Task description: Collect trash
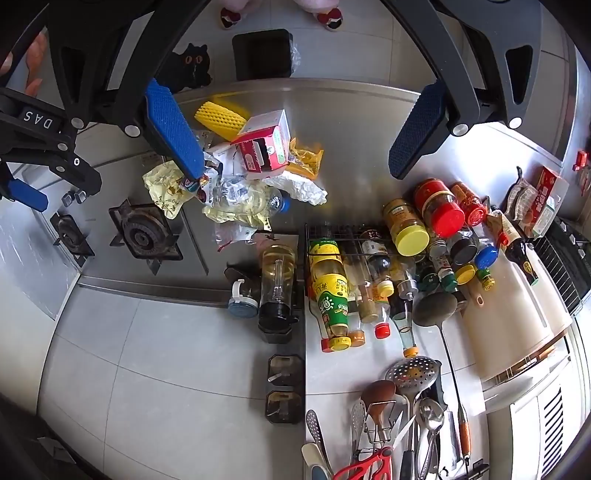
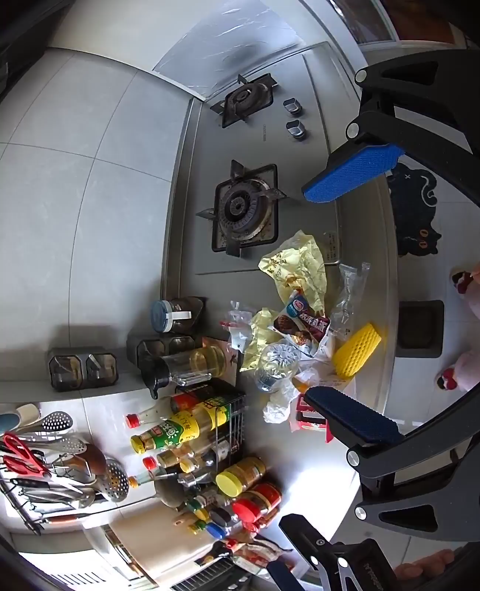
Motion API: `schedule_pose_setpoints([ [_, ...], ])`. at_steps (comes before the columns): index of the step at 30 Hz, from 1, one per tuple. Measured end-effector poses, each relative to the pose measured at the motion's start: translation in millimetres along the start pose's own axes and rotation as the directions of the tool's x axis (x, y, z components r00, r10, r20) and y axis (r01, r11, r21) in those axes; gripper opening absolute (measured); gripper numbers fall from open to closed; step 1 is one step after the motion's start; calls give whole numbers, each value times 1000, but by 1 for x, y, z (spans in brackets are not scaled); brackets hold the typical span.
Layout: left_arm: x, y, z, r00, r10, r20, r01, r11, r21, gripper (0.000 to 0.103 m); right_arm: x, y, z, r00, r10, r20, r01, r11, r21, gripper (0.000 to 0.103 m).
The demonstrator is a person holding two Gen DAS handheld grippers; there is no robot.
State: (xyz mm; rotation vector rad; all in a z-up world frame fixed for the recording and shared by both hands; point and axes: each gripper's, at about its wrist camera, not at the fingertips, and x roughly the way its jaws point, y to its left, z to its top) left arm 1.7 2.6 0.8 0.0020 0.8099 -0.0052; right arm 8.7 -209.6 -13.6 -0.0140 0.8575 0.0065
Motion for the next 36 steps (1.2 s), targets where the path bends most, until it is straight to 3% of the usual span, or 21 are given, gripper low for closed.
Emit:
schedule_pose_setpoints([
  [36, -11, 0, 1, 1000, 10, 17, -10, 1000, 9, 95, -5, -1, 1, 1000, 1, 8, -1, 1000, 2, 100],
])
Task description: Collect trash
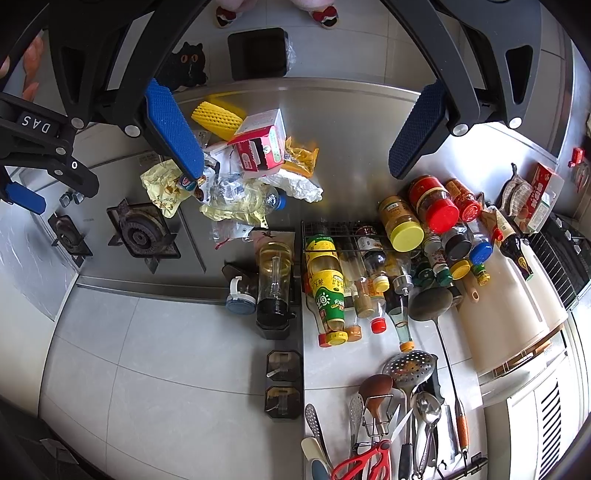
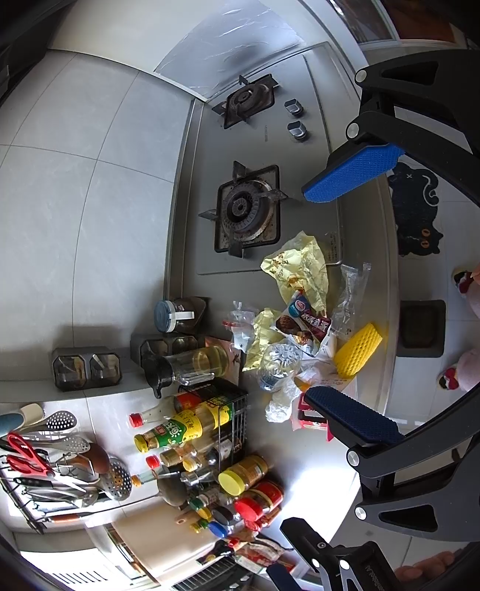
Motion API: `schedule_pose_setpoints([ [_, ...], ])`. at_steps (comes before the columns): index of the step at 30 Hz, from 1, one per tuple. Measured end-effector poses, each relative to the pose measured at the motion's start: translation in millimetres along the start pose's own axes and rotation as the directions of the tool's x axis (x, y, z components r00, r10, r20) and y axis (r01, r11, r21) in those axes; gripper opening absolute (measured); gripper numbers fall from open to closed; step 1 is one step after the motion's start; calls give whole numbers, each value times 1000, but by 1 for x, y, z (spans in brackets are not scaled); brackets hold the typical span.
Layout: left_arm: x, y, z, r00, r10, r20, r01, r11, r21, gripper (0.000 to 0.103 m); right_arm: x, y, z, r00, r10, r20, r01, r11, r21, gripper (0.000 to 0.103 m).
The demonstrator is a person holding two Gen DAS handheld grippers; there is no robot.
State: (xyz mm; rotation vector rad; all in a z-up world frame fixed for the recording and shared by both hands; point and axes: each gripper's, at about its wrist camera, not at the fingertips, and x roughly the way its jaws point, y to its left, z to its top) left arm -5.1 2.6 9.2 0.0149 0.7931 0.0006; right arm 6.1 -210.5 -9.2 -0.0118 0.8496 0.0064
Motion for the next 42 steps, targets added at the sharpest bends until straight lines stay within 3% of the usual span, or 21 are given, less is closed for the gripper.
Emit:
schedule_pose_setpoints([
  [18, 7, 1, 0, 1000, 7, -11, -7, 1000, -13, 95, 5, 3, 5, 1000, -7, 5, 7, 1000, -19, 100],
  [22, 11, 2, -2, 1000, 1, -11, -1, 1000, -10, 95, 5, 5, 3, 999, 4, 41, -3, 1000, -30, 100],
  [26, 19, 2, -7, 1000, -8, 0, 8, 1000, 8, 95, 10, 4, -9, 994, 57, 91, -52, 997, -53, 100],
  [29, 27, 3, -15, 1000, 15, 11, -16, 1000, 17, 95, 31, -6, -22, 988, 151, 30, -151, 989, -3, 100],
  [33, 45, 4, -26, 999, -16, -29, 16, 1000, 5, 95, 54, -3, -44, 990, 140, -13, -140, 989, -36, 100],
  [35, 55, 3, -34, 998, -36, -52, 36, 999, -7, 95, 59, 1, -56, 983, 185, 4, -184, 980, -74, 100],
  [39, 72, -2, -51, 995, -57, -78, 56, 998, -14, 95, 69, 12, -80, 985, 171, 23, -163, 968, -191, 100],
  [42, 85, -6, -62, 993, -77, -85, 76, 997, -15, 95, 87, 5, -96, 969, 245, -30, -247, 958, -147, 100],
])
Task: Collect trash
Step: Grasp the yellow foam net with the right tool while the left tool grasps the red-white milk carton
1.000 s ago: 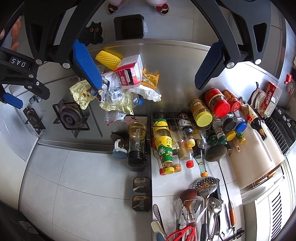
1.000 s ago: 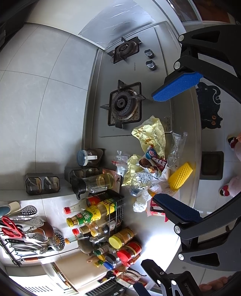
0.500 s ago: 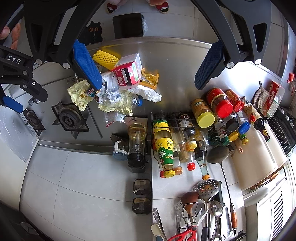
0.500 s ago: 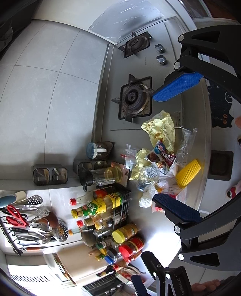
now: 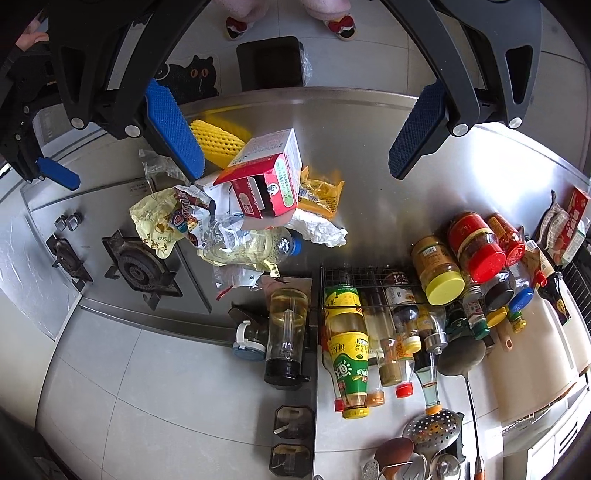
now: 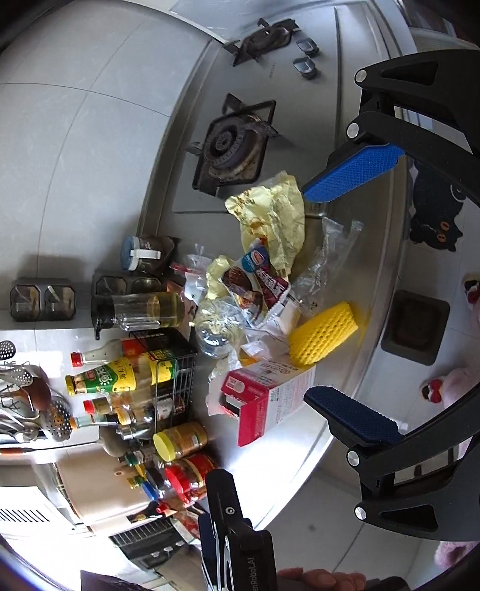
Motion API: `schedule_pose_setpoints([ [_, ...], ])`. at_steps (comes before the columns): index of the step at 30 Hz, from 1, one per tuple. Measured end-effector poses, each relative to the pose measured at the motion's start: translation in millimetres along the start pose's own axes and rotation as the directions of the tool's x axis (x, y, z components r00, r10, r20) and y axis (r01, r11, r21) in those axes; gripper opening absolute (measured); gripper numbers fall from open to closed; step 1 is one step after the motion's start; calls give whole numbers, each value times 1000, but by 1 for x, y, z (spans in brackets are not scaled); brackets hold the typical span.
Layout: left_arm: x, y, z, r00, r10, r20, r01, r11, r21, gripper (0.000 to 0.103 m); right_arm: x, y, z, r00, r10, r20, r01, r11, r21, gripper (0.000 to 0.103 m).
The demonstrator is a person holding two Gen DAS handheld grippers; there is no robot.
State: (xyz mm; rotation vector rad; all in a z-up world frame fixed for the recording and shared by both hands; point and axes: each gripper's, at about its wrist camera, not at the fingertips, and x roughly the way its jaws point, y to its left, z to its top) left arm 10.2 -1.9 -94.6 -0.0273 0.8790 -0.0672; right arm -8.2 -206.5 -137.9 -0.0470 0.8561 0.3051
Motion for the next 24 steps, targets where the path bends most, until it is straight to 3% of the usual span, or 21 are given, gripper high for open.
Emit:
schedule_pose_setpoints([
  [8, 37, -11, -18, 999, -13, -38, 15, 998, 54, 95, 28, 5, -42, 994, 93, 55, -90, 994, -54, 96],
  [11, 47, -10, -19, 999, -2, -41, 4, 999, 42, 94, 44, 4, -45, 993, 110, 35, -108, 993, -49, 82],
  [13, 53, -8, -18, 999, -4, -45, 5, 1000, 26, 93, 54, 6, -49, 992, 122, 17, -120, 990, -75, 67],
  [17, 68, -10, -16, 998, -23, -63, 23, 1000, 8, 92, 70, 12, -54, 988, 153, 3, -152, 984, -96, 66],
  [24, 88, -22, -10, 997, 6, -83, -5, 1000, 19, 93, 89, 10, -55, 987, 159, 4, -158, 982, -102, 66],
])
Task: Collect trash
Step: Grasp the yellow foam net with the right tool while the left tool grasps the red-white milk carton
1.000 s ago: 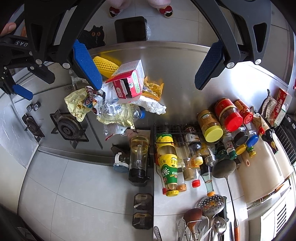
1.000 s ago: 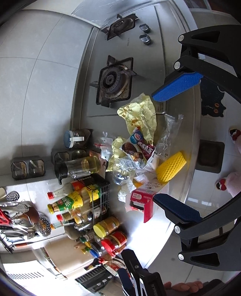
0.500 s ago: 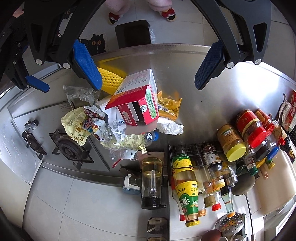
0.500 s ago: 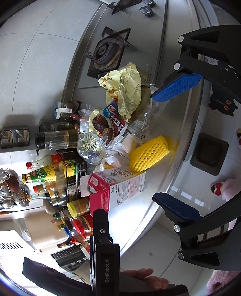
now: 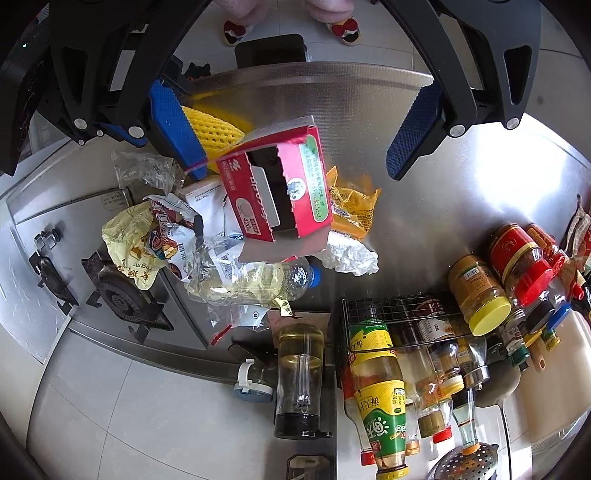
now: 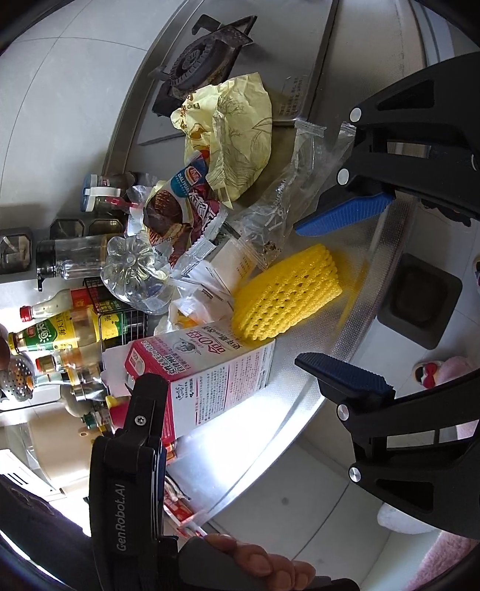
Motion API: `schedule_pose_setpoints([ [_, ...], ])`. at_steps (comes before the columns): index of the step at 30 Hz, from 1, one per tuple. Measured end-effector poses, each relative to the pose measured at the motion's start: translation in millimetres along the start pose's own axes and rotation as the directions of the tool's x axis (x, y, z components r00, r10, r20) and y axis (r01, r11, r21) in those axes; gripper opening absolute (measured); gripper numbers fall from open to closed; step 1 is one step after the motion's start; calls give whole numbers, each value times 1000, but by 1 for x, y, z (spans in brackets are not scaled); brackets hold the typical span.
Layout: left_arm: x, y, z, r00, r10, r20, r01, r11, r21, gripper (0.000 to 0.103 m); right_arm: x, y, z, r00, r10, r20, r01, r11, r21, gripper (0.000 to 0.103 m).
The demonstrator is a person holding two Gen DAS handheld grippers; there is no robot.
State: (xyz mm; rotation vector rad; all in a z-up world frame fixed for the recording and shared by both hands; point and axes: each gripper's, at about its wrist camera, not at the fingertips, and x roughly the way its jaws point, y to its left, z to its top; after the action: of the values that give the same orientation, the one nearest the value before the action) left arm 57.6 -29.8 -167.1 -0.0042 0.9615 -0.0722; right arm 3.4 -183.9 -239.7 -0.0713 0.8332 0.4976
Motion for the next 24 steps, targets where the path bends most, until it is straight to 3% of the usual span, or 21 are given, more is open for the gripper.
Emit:
schedule_pose_setpoints([
  [3, 5, -7, 1, 1000, 12, -7, -11, 1000, 12, 93, 8, 3, 1, 1000, 16, -2, -16, 1000, -15, 65],
  [7, 17, -11, 1, 999, 37, -20, -37, 999, 17, 92, 19, 6, 2, 1000, 14, -22, -15, 999, -47, 48],
  [9, 26, -9, 2, 998, 43, -35, -43, 999, 8, 82, 23, 7, 1, 999, 19, -34, -21, 998, -63, 39],
  [11, 31, -6, 0, 998, 31, -50, -32, 999, -4, 64, 26, 8, -1, 999, 17, -41, -20, 996, -83, 33],
  [13, 34, -4, -3, 998, 33, -52, -34, 999, -10, 56, 28, 9, -3, 999, 25, -48, -29, 995, -95, 20],
  [15, 32, -3, -5, 998, 39, -40, -40, 999, -12, 54, 26, 11, -5, 999, 30, -39, -33, 994, -101, 15],
  [24, 7, 2, -13, 997, 72, 30, -71, 996, -55, 53, 5, 13, -6, 992, 130, -3, -129, 984, -119, 13],
])
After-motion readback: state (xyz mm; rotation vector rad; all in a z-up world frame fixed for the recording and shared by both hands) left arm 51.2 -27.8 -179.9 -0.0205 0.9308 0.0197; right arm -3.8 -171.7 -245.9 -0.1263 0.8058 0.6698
